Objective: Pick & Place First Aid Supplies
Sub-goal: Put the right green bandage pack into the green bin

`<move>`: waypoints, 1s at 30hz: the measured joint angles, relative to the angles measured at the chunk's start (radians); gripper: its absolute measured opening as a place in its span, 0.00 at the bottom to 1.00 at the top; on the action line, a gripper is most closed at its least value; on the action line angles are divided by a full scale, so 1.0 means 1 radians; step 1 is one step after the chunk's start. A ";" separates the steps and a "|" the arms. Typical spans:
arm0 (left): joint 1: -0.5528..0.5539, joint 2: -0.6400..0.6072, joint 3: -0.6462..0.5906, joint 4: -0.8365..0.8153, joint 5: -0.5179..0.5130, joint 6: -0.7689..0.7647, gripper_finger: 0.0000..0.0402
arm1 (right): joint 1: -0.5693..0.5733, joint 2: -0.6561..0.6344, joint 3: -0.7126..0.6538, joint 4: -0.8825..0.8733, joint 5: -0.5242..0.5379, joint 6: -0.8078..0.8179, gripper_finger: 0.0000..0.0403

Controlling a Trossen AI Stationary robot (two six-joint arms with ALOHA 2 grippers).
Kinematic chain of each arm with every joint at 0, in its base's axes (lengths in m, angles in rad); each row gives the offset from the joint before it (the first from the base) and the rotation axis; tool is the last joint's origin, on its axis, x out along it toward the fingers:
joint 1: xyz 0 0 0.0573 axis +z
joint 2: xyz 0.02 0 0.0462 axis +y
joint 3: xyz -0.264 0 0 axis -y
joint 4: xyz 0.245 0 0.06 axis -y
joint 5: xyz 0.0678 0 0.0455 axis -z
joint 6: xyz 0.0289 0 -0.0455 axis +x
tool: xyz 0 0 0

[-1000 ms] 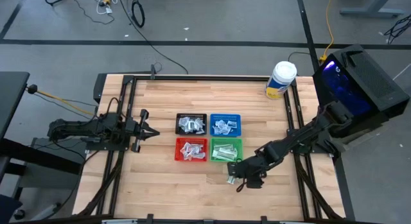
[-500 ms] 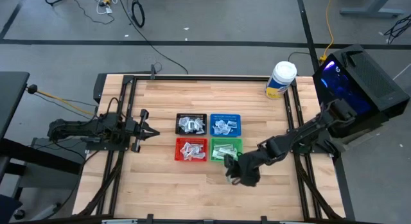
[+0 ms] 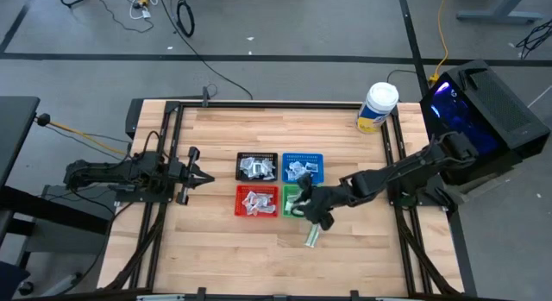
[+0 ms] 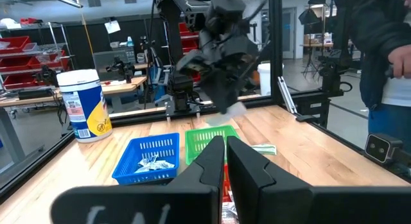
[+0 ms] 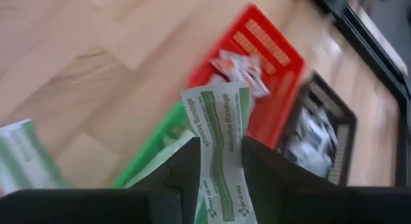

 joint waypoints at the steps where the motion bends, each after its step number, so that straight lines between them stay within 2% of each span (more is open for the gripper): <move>1: 0.000 0.000 0.000 0.000 0.000 0.000 0.06 | -0.007 0.000 0.000 -0.001 0.013 0.024 0.29; 14: 0.000 0.000 0.000 0.000 0.000 0.000 0.06 | -0.065 0.000 0.000 -0.093 0.004 0.329 0.29; 19: 0.000 0.000 0.000 0.000 0.000 0.000 0.06 | -0.076 0.000 0.000 -0.130 -0.093 0.409 0.29; 22: 0.000 0.000 0.000 0.000 0.000 0.000 0.06 | -0.076 0.004 0.000 -0.131 -0.127 0.443 0.29; 30: 0.000 0.000 0.000 0.000 0.000 0.000 0.06 | -0.076 0.010 0.001 -0.153 -0.095 0.472 0.31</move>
